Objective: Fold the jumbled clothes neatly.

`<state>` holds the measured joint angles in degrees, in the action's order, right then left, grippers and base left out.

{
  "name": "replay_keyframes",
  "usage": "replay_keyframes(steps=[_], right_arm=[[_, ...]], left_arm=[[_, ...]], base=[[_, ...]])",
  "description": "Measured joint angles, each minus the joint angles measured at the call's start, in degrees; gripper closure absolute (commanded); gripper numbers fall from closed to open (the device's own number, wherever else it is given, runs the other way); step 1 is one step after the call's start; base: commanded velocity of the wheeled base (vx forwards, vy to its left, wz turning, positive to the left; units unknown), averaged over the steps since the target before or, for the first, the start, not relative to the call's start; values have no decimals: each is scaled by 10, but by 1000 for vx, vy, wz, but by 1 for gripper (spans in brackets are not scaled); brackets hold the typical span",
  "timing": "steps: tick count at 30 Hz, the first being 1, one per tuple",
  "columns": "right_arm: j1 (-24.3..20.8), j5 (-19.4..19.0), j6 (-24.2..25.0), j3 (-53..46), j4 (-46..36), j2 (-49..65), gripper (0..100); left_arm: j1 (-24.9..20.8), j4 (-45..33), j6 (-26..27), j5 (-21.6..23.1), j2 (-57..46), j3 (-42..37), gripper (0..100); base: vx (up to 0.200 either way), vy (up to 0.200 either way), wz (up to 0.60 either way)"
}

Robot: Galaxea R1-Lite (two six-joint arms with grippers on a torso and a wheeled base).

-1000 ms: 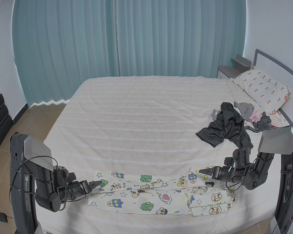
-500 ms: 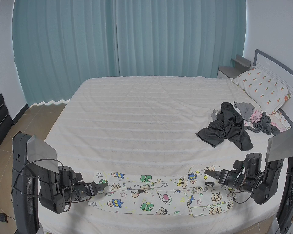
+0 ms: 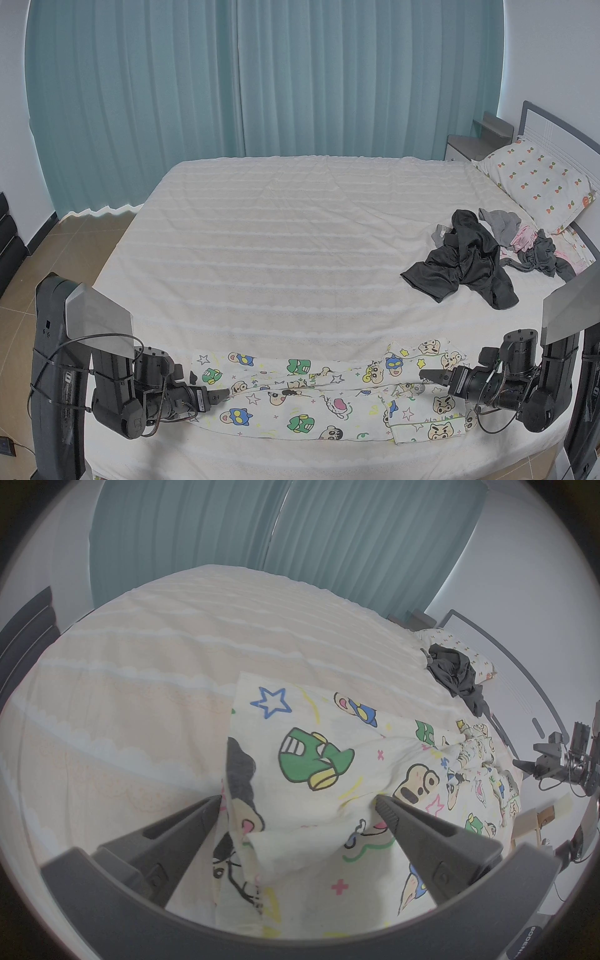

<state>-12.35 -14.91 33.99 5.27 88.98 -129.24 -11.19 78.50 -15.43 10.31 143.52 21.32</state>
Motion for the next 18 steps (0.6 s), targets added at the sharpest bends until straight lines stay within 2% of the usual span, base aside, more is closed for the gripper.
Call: replay_keyframes(steps=[11,18], right_arm=[[2,0,0,-3,0,-4,0],[7,-9,1,-3,0,-5,0]], left_arm=[[-2,-2,-8,-2,-3,2,100],[17,-7,-55,0,-17,5,100]], base=[[0,0,0],[0,0,0]])
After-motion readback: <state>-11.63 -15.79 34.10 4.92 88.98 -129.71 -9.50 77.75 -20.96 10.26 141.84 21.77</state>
